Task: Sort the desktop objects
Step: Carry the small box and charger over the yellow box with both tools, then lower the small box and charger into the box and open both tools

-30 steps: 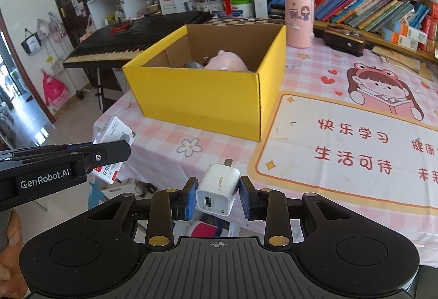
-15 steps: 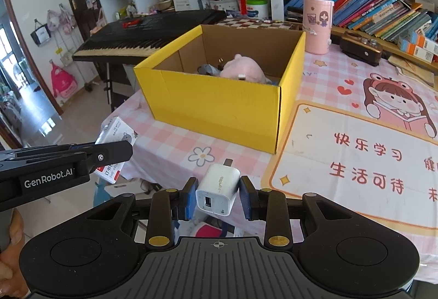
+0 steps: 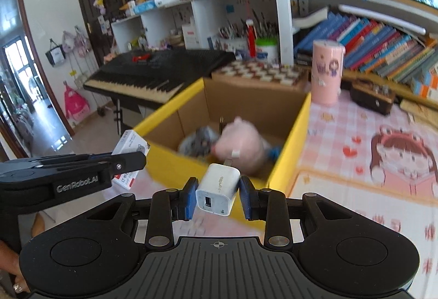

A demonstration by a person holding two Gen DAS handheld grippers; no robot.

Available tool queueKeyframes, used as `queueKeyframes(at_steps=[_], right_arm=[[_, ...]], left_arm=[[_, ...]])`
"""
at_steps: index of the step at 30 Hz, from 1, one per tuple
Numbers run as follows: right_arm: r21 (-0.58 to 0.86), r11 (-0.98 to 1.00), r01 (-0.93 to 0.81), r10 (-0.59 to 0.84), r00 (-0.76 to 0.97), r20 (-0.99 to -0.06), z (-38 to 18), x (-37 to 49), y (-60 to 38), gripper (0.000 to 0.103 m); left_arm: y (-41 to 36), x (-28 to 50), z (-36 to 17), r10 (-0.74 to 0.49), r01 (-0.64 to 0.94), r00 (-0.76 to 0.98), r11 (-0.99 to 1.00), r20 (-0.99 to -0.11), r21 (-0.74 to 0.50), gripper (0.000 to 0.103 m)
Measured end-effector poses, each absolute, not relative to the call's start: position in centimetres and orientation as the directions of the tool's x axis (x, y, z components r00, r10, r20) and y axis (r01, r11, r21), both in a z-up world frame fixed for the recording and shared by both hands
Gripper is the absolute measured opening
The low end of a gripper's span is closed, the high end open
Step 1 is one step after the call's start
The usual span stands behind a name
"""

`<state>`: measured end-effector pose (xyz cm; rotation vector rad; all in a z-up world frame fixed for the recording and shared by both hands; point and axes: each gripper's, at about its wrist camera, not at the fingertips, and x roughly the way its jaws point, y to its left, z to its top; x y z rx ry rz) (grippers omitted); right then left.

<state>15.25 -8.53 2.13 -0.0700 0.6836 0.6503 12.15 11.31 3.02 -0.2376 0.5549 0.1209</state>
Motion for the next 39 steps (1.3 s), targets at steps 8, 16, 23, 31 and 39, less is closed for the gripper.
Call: queueKeyframes(at_steps=[8, 16, 23, 31, 39], right_arm=[[0.082, 0.783, -0.617, 0.524, 0.583, -0.620, 2.0, 20.3, -7.8, 0.031], [-0.020, 0.734, -0.679, 0.510, 0.570, -0.644, 1.3, 25.1, -5.3, 0.031], [-0.091, 0.704, -0.704, 0.466, 0.555, -0.689, -0.4, 29.2, -2.7, 0.031], [-0.180, 0.607, -0.774, 0.360, 0.470, -0.806, -4.7, 31.5, -0.8, 0.031], [-0.346, 0.514, -0.785, 0.277, 0.534, -0.799, -6.0, 31.4, 0.4, 0.032]], left_arm=[[11.5, 17.7, 3.4, 0.087, -0.204, 0.845, 0.964, -0.527, -0.169, 0.013], [11.4, 22.6, 1.3, 0.118, -0.225, 0.802, 0.968, -0.585, -0.114, 0.013], [12.4, 25.5, -1.2, 0.156, -0.289, 0.731, 0.953, -0.664, -0.093, 0.013], [12.9, 26.8, -3.6, 0.179, -0.307, 0.647, 0.951, -0.741, -0.038, 0.014], [12.4, 27.3, -4.1, 0.183, -0.287, 0.636, 0.958, -0.749, -0.010, 0.014]])
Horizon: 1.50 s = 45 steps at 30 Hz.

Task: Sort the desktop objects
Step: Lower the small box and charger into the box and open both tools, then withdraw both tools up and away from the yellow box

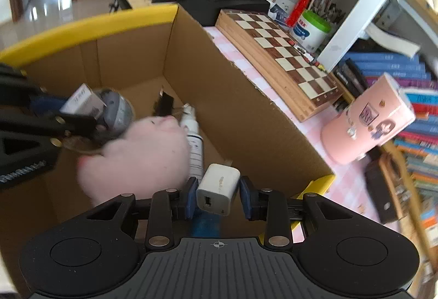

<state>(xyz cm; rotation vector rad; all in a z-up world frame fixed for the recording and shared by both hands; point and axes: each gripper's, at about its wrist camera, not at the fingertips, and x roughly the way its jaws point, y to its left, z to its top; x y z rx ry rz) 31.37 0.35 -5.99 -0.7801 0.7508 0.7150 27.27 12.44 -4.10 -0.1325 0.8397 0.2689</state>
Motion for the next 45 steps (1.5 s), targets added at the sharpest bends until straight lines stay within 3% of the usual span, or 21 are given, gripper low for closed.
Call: queueKeyframes(at_steps=[7, 12, 15, 23, 34, 37, 45], right_arm=[[-0.327, 0.533, -0.781, 0.296, 0.534, -0.792, -5.8, 31.4, 0.0, 0.032], [-0.300, 0.583, -0.755, 0.327, 0.556, -0.764, -4.5, 30.4, -0.6, 0.034], [-0.265, 0.627, -0.733, 0.359, 0.574, -0.736, -3.0, 29.4, -1.5, 0.039], [-0.177, 0.730, -0.661, 0.426, 0.641, -0.638, 1.3, 25.4, -4.6, 0.039], [-0.039, 0.866, -0.498, 0.402, 0.742, -0.537, 4.1, 17.7, -9.8, 0.042], [0.003, 0.906, -0.424, 0.363, 0.773, -0.521, 4.0, 15.7, -11.5, 0.049], [0.072, 0.963, -0.259, 0.257, 0.810, -0.528, 2.1, 10.6, -14.8, 0.051]], left_arm=[[11.6, 26.8, -3.6, 0.171, -0.260, 0.662, 0.966, -0.730, -0.010, 0.023], [11.1, 25.3, -1.7, 0.165, -0.234, 0.721, 0.972, -0.674, -0.013, 0.046], [10.9, 24.1, -0.4, 0.156, -0.223, 0.753, 0.975, -0.639, -0.025, 0.051], [9.8, 19.9, 3.4, 0.127, -0.176, 0.834, 0.984, -0.536, -0.040, 0.070], [8.2, 12.6, 6.1, 0.060, -0.096, 0.889, 0.994, -0.454, -0.057, 0.084], [7.7, 10.7, 6.2, 0.052, -0.088, 0.893, 0.994, -0.447, -0.061, 0.086], [6.1, 6.4, 4.4, 0.054, -0.080, 0.881, 0.996, -0.471, -0.035, 0.099]])
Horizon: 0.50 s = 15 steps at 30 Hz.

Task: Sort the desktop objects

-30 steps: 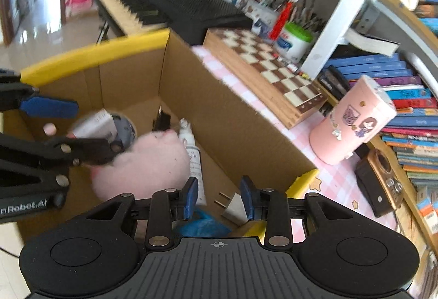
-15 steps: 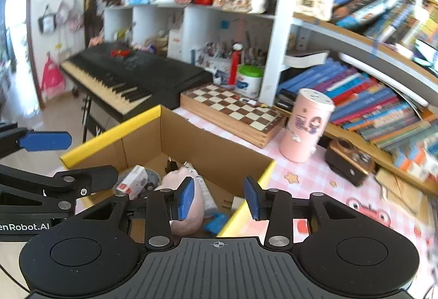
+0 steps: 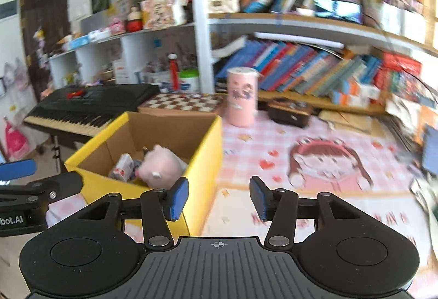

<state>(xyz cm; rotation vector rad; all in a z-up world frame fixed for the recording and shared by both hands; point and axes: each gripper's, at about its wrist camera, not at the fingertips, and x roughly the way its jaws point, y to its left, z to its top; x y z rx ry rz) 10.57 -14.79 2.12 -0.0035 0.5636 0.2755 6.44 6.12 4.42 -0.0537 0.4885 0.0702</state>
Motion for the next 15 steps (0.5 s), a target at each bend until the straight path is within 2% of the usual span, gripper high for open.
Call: queueKeyframes(at_steps=[9, 15], right_arm=[[0.072, 0.989, -0.132, 0.150, 0.817, -0.556, -0.5, 5.2, -17.0, 0.054], [0.076, 0.994, -0.075, 0.105, 0.806, -0.583, -1.8, 2.7, -17.6, 0.064]], left_arm=[[4.4, 3.0, 1.5, 0.046, -0.064, 0.846, 0.998, -0.531, -0.016, 0.101], [3.2, 2.5, 1.0, 0.040, -0.036, 0.835, 0.999, -0.549, 0.017, 0.103]])
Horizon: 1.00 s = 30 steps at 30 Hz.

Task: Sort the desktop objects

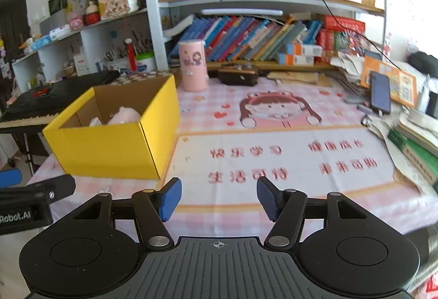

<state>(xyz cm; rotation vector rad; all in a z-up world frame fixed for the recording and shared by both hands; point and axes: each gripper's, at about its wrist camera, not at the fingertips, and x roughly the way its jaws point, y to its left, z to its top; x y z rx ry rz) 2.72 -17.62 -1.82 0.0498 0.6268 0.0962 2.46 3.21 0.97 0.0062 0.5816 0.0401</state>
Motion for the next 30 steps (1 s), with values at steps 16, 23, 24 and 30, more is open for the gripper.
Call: queueKeyframes(at_steps=[16, 23, 24, 30], right_arm=[[0.059, 0.997, -0.043, 0.070, 0.791, -0.607, -2.6, 1.5, -18.0, 0.092], [0.049, 0.998, -0.027, 0.052, 0.785, -0.617, -2.7, 1.3, -18.1, 0.095], [0.046, 0.999, -0.020, 0.044, 0.784, -0.619, -2.6, 1.3, -18.2, 0.095], [0.051, 0.999, 0.005, 0.028, 0.777, -0.629, -2.8, 1.3, -18.6, 0.096]], left_arm=[[2.7, 2.0, -0.3, 0.053, -0.036, 0.810, 0.998, -0.584, 0.042, 0.103], [2.6, 2.1, -0.1, 0.053, -0.032, 0.807, 0.998, -0.589, 0.046, 0.103], [2.5, 2.2, -0.1, 0.052, -0.030, 0.806, 0.998, -0.589, 0.048, 0.103], [2.1, 2.2, -0.2, 0.040, -0.013, 0.803, 0.999, -0.595, 0.050, 0.103]])
